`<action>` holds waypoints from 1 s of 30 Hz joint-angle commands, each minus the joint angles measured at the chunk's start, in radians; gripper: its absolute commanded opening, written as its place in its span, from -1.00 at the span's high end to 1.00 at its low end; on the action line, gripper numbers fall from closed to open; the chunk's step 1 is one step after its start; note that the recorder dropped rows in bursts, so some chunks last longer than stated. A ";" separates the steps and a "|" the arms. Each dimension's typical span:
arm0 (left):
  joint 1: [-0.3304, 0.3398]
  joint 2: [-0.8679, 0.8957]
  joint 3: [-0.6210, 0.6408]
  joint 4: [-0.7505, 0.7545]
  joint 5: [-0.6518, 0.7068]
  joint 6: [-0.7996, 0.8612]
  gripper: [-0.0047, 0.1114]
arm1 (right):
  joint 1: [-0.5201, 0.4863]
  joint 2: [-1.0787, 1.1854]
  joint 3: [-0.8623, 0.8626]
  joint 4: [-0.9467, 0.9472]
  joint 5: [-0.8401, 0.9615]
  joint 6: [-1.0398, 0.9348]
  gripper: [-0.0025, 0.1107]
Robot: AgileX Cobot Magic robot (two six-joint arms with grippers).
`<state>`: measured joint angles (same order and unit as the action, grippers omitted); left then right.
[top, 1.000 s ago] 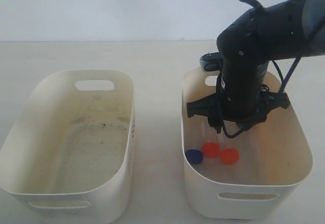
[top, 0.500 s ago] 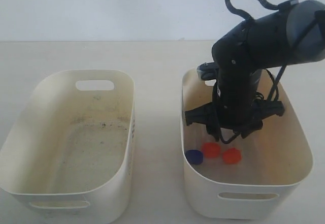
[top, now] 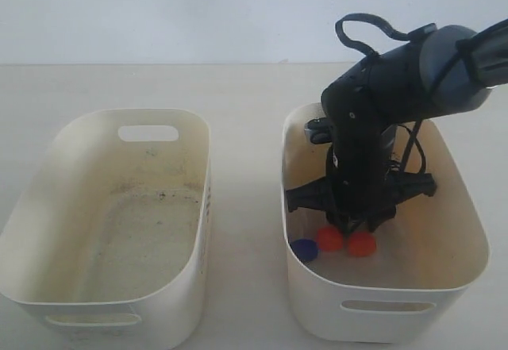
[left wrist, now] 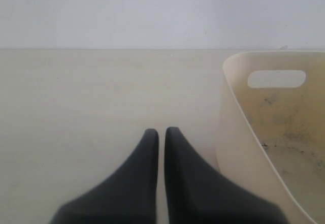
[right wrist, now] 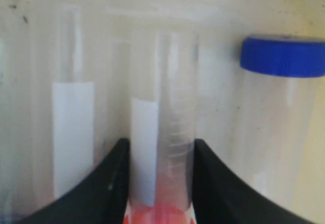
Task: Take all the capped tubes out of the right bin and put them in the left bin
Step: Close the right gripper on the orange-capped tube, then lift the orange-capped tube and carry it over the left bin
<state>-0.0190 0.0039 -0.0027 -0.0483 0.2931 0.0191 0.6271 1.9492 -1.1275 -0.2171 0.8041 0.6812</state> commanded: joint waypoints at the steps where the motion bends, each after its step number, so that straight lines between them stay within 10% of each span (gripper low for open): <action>1: -0.002 -0.004 0.003 -0.009 0.002 -0.002 0.85 | 0.000 -0.065 -0.002 -0.023 0.012 -0.010 0.96; 17: -0.002 -0.004 0.003 -0.009 0.002 -0.002 0.85 | 0.015 -0.468 -0.002 0.051 -0.103 -0.072 0.96; 30: -0.002 -0.004 0.003 -0.009 0.002 -0.002 0.85 | 0.316 -0.316 -0.158 0.138 -0.300 -0.100 0.96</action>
<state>-0.0190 0.0039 -0.0027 -0.0483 0.2931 0.0191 0.9086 1.5821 -1.2365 -0.0778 0.5228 0.5870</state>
